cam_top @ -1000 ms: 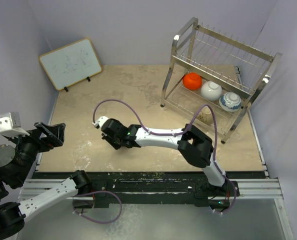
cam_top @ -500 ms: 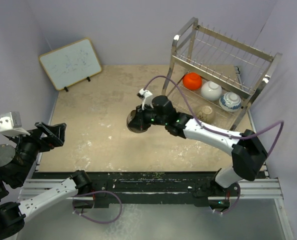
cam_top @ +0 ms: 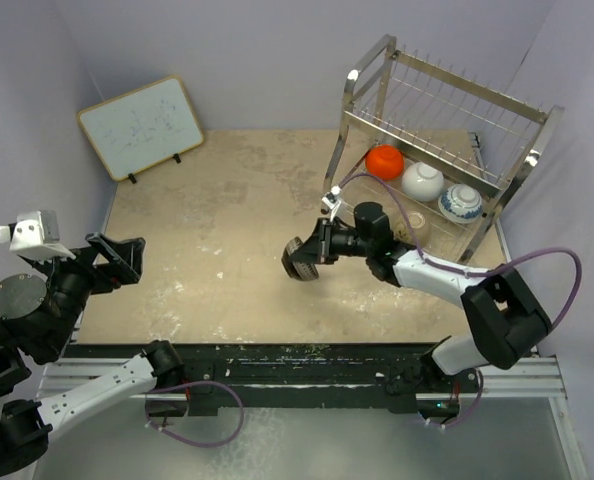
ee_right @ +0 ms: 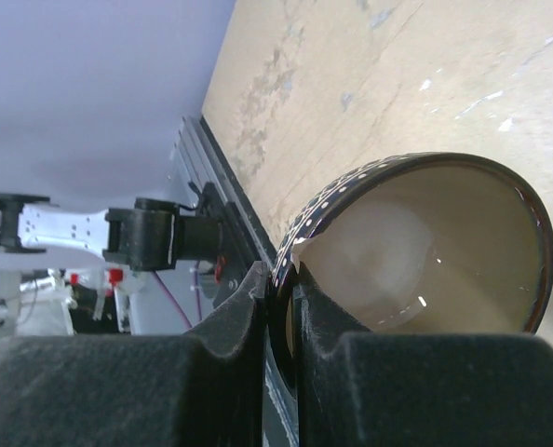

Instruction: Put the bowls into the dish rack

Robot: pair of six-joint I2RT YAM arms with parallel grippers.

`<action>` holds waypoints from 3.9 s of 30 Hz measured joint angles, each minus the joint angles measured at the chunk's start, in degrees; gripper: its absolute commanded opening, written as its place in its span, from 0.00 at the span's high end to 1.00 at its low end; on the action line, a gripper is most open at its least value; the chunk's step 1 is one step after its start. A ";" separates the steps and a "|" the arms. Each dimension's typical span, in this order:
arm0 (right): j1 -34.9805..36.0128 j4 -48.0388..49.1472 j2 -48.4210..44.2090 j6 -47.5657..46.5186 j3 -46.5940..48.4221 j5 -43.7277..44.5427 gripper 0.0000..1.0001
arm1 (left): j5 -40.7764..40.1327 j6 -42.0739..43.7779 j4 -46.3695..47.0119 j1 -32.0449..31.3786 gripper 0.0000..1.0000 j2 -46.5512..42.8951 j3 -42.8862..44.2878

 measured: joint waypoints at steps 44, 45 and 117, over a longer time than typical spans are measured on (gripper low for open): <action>-37.79 46.51 19.78 37.55 6.64 -12.59 0.93 | 0.52 1.27 1.81 0.00 0.01 2.64 1.14; -37.83 46.75 20.92 37.70 7.58 -12.09 0.93 | 0.52 1.27 1.84 0.00 0.01 2.67 1.14; -43.63 42.16 27.89 34.16 4.26 2.05 0.40 | 2.95 2.49 1.03 0.00 0.01 4.15 1.11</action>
